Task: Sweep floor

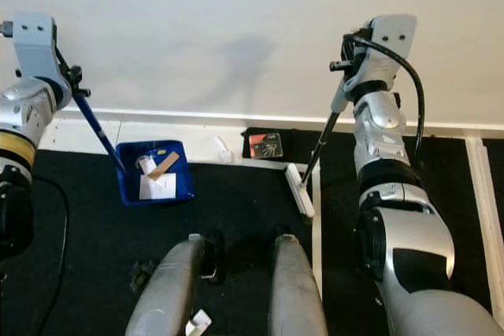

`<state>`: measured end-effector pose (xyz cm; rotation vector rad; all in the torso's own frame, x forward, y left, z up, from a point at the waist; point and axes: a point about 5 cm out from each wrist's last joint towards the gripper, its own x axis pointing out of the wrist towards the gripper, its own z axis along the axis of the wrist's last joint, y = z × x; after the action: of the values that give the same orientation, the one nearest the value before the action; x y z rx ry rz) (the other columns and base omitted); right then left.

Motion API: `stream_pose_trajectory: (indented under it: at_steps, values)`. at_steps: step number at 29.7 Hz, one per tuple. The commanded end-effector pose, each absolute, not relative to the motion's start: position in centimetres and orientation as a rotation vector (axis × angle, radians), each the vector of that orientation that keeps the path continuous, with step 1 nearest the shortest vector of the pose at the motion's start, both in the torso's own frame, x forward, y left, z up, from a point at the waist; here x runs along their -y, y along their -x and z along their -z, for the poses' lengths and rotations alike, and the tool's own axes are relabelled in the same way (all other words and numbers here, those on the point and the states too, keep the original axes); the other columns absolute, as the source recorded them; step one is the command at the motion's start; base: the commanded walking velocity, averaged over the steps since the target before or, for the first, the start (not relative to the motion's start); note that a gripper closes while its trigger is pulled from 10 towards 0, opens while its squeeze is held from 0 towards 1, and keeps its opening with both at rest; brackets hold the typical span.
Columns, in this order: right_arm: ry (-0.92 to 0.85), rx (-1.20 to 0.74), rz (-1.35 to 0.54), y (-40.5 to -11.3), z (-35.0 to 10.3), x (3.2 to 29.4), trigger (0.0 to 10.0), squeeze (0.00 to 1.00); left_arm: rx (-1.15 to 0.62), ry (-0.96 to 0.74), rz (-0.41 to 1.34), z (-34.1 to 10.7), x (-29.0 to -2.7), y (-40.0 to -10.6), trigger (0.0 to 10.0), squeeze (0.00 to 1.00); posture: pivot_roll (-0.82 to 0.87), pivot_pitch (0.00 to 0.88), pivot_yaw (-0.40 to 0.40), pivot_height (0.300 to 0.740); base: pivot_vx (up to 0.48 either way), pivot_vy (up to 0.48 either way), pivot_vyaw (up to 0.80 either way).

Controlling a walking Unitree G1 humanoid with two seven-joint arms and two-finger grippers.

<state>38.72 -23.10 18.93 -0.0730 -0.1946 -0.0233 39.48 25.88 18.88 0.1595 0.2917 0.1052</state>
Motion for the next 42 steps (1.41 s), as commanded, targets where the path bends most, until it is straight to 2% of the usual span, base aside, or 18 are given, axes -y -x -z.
stream_pose_trajectory:
  at_steps: [1, 10, 16, 26, 33, 37, 42]
  values:
    - [0.099, 0.219, 0.029, -38.8, -19.3, 23.0, 10.0, 0.00, -0.293, -0.163, -0.099, -18.6, -25.3, -39.7, 10.0, 0.00, 0.07, 0.335, 0.131, 0.740, 0.000, 0.000, 0.00]
    - [0.120, 0.261, 0.046, -39.0, -20.3, 23.0, 10.0, 0.00, -0.250, -0.117, -0.053, -19.7, -23.7, -40.5, 10.0, 0.00, 0.06, 0.340, 0.136, 0.740, 0.000, 0.000, 0.00]
    - [0.125, 0.266, 0.048, -39.0, -20.3, 23.1, 10.0, 0.00, -0.221, -0.108, -0.040, -20.8, -23.5, -40.8, 10.0, 0.00, 0.05, 0.336, 0.135, 0.740, 0.000, 0.000, 0.00]
    - [0.128, 0.268, 0.046, -39.1, -20.4, 23.0, 10.0, 0.00, -0.244, -0.096, -0.022, -19.9, -22.7, -40.8, 10.0, 0.00, 0.04, 0.338, 0.133, 0.740, 0.000, 0.000, 0.00]
    - [0.136, 0.266, 0.045, -39.1, -20.4, 23.0, 10.0, 0.00, -0.269, -0.102, 0.042, -18.8, -20.4, -41.0, 10.0, 0.00, 0.04, 0.336, 0.129, 0.740, 0.000, 0.000, 0.00]
    - [0.156, 0.266, 0.044, -39.2, -20.6, 23.1, 10.0, 0.00, -0.273, -0.043, 0.095, -18.4, -18.4, -41.2, 10.0, 0.00, 0.04, 0.337, 0.128, 0.740, 0.000, 0.000, 0.00]
    - [0.178, 0.258, 0.049, -39.2, -20.5, 23.2, 10.0, 0.00, -0.271, -0.024, 0.124, -18.5, -17.1, -41.3, 10.0, 0.00, 0.03, 0.338, 0.128, 0.740, 0.000, 0.000, 0.00]
